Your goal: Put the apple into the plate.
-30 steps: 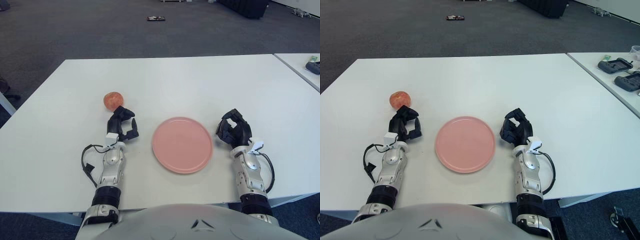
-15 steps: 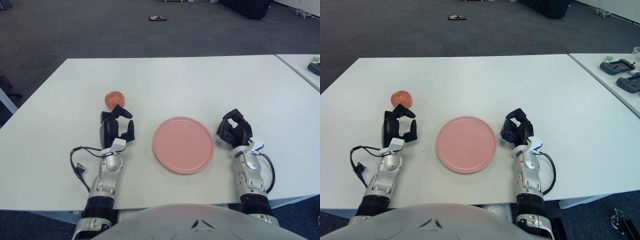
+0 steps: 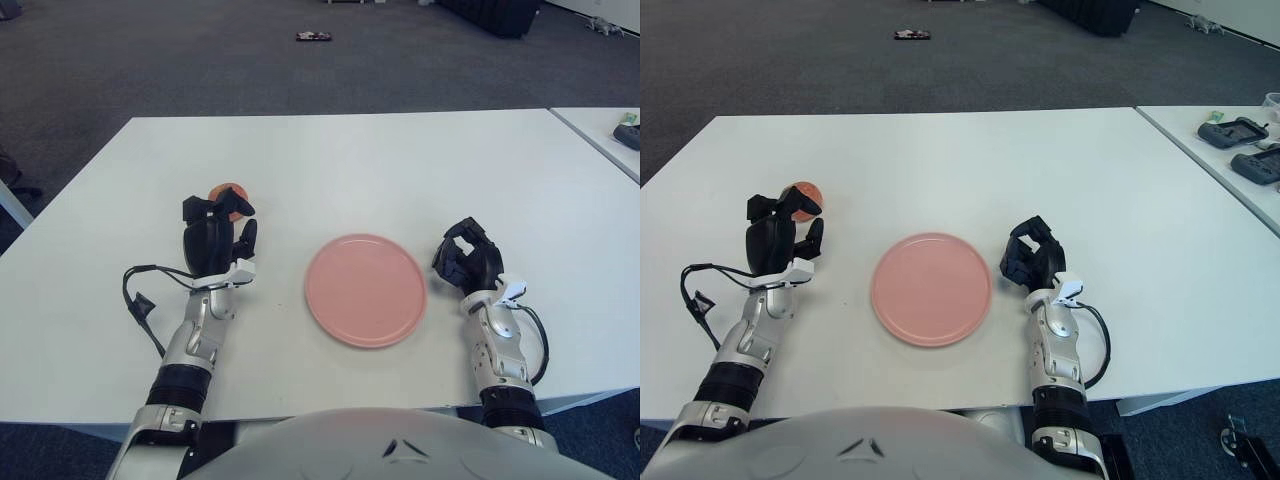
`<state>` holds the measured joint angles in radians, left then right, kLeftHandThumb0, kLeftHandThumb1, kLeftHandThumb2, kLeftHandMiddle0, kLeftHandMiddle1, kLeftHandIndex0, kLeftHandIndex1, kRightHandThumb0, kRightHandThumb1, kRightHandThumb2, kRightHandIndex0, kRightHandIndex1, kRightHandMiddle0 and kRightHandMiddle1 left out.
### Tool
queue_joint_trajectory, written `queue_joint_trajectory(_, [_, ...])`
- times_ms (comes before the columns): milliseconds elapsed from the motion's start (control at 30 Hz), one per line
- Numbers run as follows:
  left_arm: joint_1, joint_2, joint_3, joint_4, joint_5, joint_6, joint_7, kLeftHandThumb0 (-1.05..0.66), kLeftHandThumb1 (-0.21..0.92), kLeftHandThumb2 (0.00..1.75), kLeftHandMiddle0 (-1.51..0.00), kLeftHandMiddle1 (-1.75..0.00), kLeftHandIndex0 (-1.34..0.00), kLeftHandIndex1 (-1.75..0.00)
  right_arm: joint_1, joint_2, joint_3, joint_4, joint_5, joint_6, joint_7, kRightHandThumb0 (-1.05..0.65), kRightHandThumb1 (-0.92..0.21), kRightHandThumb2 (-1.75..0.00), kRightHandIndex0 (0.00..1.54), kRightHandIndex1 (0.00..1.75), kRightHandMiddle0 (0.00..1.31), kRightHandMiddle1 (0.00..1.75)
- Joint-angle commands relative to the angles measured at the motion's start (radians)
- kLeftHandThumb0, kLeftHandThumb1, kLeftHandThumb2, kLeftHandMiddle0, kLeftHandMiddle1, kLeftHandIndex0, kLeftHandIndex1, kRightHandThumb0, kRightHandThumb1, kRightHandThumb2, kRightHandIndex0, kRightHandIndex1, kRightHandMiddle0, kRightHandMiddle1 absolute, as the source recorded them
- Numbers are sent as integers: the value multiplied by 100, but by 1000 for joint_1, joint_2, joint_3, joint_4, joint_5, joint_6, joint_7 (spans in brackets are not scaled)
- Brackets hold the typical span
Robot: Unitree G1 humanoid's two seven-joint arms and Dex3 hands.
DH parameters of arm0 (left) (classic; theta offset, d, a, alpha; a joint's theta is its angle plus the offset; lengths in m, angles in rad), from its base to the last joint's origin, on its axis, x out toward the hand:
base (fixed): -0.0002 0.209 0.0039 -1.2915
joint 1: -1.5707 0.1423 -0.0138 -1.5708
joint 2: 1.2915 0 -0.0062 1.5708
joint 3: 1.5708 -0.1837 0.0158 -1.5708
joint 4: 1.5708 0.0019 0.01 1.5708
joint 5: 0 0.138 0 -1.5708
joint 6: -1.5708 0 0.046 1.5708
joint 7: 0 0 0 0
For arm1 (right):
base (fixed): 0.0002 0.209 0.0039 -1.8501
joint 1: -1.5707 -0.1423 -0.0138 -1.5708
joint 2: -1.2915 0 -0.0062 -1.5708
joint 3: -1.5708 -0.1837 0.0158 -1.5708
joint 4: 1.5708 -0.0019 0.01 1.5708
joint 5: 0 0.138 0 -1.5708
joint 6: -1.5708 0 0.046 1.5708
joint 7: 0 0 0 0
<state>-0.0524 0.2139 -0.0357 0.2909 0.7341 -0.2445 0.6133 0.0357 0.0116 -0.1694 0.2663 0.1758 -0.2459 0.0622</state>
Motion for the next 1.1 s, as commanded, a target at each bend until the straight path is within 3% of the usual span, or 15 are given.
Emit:
queue_joint_trajectory(0, [-43,43,-12,28,10,15,-1,-42,56,101,-46,-175,-42,-175,20,6,-3,44,1,52,-12,-45,-40,-122,96,175,54,175])
queue_joint_trajectory(67, [-57,56,-18,45,12,16,7,-42,56,101,-32,-175,-42,-175,20,6,-4,46,3,53,-12,-45,-41,-122,96,175,54,175])
queue_joint_trajectory(167, [-88,75,-27,84,18,15,30,-70,50,102,-14,-173,-14,-172,19,7,-7,49,7,53,-11,-45,-41,-121,95,175,54,175])
queue_joint_trajectory(300, [-125,91,-41,134,19,9,54,-84,45,102,-4,-159,-4,-156,19,5,-9,50,9,54,-10,-45,-41,-121,95,175,54,175])
queue_joint_trajectory(400, [-157,103,-52,180,6,-7,60,-89,42,98,-1,-125,-1,-122,19,2,-9,50,6,55,-9,-45,-41,-121,95,175,54,175])
queue_joint_trajectory(467, [-176,110,-59,208,0,-21,64,-90,41,96,0,-111,0,-110,20,1,-9,50,6,56,-9,-45,-41,-121,95,175,53,175])
queue_joint_trajectory(633, [-237,132,-84,317,-17,-71,65,-92,41,91,0,-66,0,-60,22,-2,-8,44,1,61,-11,-45,-41,-121,96,175,53,175])
queue_joint_trajectory(733, [-274,145,-100,395,-28,-103,62,-95,42,91,0,-35,0,-20,24,-4,-6,40,-1,63,-11,-45,-41,-121,96,175,53,175])
queue_joint_trajectory(933, [-330,167,-132,519,-44,-119,14,-102,46,87,0,-7,0,-2,27,-2,-8,38,4,61,-9,-45,-42,-120,96,175,53,175])
queue_joint_trajectory(1067, [-351,177,-153,557,-47,-108,-9,-104,51,80,0,-2,0,0,26,-2,-10,41,2,57,-12,-45,-41,-121,96,175,54,175])
